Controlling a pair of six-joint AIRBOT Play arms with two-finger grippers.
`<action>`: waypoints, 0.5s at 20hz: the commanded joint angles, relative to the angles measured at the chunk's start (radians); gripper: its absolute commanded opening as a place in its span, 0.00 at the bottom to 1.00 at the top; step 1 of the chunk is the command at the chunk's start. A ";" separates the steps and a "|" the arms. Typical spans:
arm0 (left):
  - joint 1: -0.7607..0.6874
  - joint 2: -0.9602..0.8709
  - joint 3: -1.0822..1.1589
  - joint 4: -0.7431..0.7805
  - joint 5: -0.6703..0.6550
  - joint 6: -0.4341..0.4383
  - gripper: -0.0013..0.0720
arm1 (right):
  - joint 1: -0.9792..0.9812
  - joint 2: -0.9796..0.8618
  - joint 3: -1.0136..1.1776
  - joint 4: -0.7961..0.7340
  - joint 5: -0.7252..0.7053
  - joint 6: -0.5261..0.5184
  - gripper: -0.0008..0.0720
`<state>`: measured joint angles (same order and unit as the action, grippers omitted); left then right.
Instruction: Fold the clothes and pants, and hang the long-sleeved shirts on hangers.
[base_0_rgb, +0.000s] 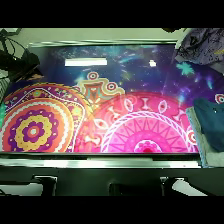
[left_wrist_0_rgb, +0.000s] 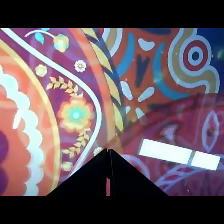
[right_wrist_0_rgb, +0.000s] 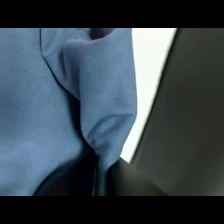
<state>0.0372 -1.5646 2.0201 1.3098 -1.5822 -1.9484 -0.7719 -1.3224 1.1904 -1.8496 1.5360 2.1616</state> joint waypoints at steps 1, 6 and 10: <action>0.000 0.000 0.000 0.000 0.000 0.000 0.04 | -0.001 0.002 -0.052 -0.063 0.005 -0.022 0.06; 0.000 0.000 0.000 0.000 0.000 0.000 0.04 | -0.001 0.002 -0.109 -0.120 0.005 -0.030 0.06; 0.000 0.000 0.000 0.000 0.000 0.000 0.04 | -0.001 0.002 -0.109 -0.171 -0.020 -0.030 0.06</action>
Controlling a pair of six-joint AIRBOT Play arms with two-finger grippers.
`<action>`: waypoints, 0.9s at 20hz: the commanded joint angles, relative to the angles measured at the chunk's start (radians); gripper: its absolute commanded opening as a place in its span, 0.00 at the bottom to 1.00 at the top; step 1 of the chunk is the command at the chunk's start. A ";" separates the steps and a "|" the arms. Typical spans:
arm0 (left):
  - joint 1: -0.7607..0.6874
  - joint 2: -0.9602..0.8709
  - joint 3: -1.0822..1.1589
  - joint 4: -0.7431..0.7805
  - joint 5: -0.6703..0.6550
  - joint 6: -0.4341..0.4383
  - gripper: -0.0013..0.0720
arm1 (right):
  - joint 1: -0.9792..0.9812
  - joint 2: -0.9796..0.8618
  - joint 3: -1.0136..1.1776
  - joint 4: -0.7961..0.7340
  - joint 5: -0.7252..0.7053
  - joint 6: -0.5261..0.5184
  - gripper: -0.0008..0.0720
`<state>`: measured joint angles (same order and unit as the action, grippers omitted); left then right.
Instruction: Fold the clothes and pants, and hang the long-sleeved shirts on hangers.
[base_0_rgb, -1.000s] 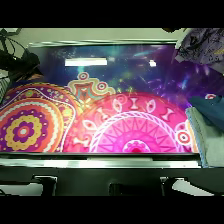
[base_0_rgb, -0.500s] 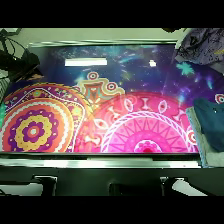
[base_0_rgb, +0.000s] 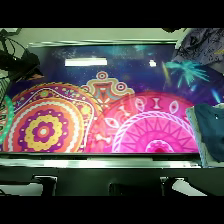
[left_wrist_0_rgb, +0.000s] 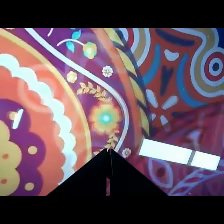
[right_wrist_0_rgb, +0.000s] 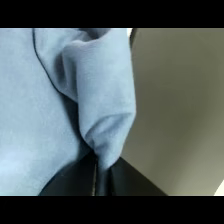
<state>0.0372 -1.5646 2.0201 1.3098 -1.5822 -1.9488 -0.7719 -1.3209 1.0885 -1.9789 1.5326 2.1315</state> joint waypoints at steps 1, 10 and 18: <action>0.000 0.000 0.000 0.000 0.000 0.000 0.04 | 0.000 0.000 -0.008 -0.047 -0.020 0.000 0.06; 0.000 0.000 0.000 0.000 0.000 0.000 0.04 | 0.000 0.001 0.039 -0.074 -0.019 -0.016 0.77; -0.002 0.003 -0.001 0.016 0.000 0.114 0.04 | 0.257 0.002 0.389 0.528 -0.351 -0.333 0.12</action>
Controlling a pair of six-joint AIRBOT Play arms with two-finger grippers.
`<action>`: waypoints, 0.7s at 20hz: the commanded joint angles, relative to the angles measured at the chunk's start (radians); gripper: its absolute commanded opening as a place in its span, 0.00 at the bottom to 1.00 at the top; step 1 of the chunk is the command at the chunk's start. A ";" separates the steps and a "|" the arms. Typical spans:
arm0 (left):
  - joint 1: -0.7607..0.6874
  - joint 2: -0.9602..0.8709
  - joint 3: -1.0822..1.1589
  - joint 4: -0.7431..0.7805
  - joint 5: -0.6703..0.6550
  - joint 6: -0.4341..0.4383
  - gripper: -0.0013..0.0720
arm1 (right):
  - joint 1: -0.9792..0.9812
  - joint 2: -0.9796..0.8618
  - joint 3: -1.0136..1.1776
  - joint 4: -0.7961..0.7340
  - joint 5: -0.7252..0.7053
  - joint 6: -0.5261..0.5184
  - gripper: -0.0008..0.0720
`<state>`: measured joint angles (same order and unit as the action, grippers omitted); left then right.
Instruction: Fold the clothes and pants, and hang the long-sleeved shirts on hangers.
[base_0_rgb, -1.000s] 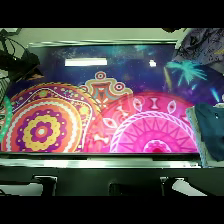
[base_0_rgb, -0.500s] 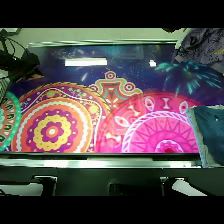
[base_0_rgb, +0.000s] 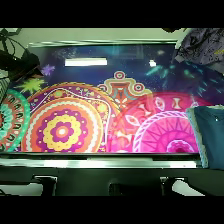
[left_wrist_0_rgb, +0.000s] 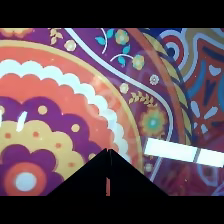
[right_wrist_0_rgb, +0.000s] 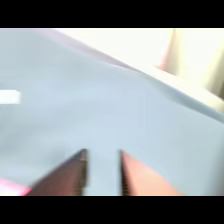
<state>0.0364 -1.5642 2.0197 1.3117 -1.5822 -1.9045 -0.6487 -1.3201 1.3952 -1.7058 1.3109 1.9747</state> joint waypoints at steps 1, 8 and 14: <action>-0.011 0.013 -0.016 0.054 0.000 0.110 0.04 | 0.219 0.001 0.082 0.281 -0.122 -0.240 0.05; -0.146 0.362 -0.593 0.196 0.284 0.155 0.04 | 0.845 0.003 0.024 0.224 -0.110 -0.312 0.05; -0.162 0.462 -0.739 0.201 0.287 0.180 0.04 | 1.034 0.003 0.000 0.220 -0.143 -0.291 0.05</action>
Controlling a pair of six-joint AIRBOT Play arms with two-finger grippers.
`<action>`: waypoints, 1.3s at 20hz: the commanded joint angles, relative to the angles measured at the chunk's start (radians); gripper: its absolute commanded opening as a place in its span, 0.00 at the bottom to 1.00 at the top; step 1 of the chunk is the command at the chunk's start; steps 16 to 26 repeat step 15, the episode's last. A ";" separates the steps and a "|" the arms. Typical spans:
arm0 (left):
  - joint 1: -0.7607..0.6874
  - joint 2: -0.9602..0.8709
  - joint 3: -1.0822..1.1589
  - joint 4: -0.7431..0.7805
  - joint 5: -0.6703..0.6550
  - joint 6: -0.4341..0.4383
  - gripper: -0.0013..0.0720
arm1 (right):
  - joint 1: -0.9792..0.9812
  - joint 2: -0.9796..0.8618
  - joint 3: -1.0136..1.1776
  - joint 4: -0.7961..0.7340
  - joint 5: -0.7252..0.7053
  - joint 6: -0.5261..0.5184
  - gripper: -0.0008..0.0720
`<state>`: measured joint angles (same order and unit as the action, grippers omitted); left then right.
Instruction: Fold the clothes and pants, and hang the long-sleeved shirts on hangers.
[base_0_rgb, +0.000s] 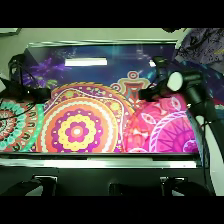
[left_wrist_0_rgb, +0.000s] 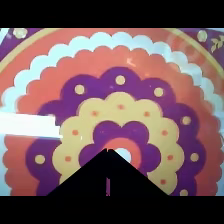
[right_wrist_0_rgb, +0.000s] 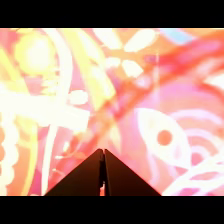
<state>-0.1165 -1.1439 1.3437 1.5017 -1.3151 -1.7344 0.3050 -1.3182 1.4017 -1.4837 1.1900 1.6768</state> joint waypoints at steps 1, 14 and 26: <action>-0.009 0.041 -0.063 0.014 0.008 0.010 0.04 | 0.080 0.001 -0.006 -0.002 -0.027 0.006 0.06; -0.009 0.039 -0.063 0.014 -0.001 0.006 0.04 | 0.079 0.001 -0.006 -0.010 0.011 0.006 0.06; -0.009 0.039 -0.063 0.013 -0.001 0.006 0.04 | 0.079 0.001 -0.007 -0.010 0.011 0.006 0.06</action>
